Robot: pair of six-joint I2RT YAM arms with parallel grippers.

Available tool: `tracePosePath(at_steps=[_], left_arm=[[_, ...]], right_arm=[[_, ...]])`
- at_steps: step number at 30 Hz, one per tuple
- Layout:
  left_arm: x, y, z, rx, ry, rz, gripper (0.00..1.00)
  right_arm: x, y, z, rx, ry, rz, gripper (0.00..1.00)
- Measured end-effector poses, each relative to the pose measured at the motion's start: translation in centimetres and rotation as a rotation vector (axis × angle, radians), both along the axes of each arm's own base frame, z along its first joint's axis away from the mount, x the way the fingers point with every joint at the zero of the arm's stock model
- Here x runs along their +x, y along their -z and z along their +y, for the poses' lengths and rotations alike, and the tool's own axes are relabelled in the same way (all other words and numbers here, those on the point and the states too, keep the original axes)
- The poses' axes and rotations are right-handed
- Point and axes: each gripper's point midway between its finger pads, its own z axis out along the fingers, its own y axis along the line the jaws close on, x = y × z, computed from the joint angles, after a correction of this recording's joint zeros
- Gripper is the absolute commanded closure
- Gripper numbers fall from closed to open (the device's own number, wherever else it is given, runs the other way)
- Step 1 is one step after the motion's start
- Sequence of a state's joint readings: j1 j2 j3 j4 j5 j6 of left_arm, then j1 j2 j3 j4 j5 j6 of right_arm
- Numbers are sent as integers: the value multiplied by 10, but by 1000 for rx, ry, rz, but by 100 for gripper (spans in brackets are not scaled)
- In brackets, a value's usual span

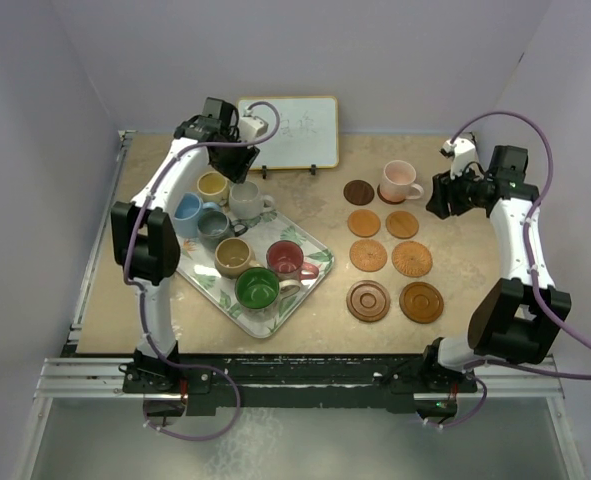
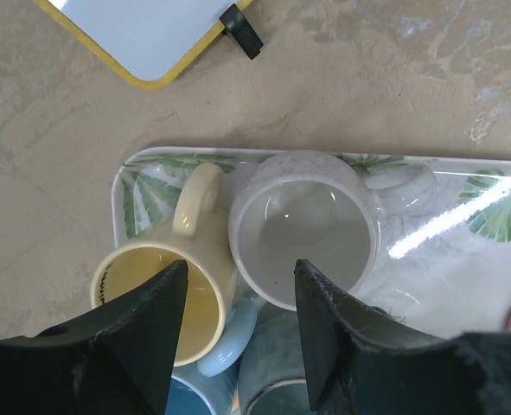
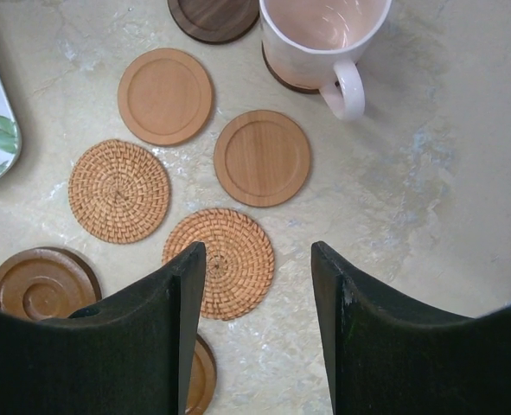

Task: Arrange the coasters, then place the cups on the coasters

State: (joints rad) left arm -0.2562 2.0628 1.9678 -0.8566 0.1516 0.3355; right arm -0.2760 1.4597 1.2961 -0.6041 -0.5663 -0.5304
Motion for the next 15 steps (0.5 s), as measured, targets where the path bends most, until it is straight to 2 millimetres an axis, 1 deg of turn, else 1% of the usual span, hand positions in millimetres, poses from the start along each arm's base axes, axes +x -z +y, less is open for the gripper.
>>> tracePosePath(at_steps=[6,15], left_arm=[[3,11,2,31,6,25,54],[6,26,1,51,11,51,61]], right_arm=[[-6,-3,3,20,21,2,46],[-15,6,7,56,52,39,47]])
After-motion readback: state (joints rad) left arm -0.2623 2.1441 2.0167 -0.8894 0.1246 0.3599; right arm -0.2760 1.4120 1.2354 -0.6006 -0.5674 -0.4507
